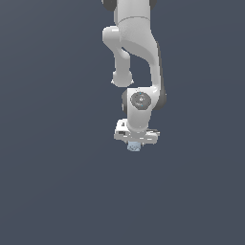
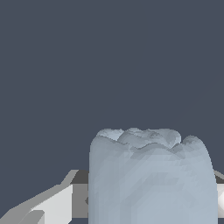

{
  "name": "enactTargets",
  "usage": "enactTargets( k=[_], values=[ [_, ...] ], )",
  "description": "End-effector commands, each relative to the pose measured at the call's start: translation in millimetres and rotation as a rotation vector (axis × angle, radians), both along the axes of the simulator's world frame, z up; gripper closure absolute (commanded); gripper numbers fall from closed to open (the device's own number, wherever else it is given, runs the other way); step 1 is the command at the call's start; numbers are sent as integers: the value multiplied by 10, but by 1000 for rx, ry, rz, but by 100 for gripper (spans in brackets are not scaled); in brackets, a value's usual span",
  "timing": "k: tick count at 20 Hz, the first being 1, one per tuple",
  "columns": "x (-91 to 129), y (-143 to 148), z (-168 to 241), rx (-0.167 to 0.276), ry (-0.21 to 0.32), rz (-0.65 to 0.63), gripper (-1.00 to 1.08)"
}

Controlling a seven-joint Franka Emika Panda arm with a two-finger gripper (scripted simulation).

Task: Pick up the object and move it to a goal position.

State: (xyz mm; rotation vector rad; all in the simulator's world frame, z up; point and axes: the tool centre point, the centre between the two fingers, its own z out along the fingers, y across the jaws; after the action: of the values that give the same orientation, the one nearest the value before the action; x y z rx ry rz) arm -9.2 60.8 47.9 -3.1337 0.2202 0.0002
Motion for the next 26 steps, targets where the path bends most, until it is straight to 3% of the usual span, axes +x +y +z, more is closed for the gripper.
enactTargets(
  k=[1, 9, 26],
  values=[
    [10, -39, 86, 0, -1, 0, 108],
    [46, -285, 641, 0, -1, 0, 108],
    [209, -1068, 2409, 1, 0, 0, 108]
  ],
)
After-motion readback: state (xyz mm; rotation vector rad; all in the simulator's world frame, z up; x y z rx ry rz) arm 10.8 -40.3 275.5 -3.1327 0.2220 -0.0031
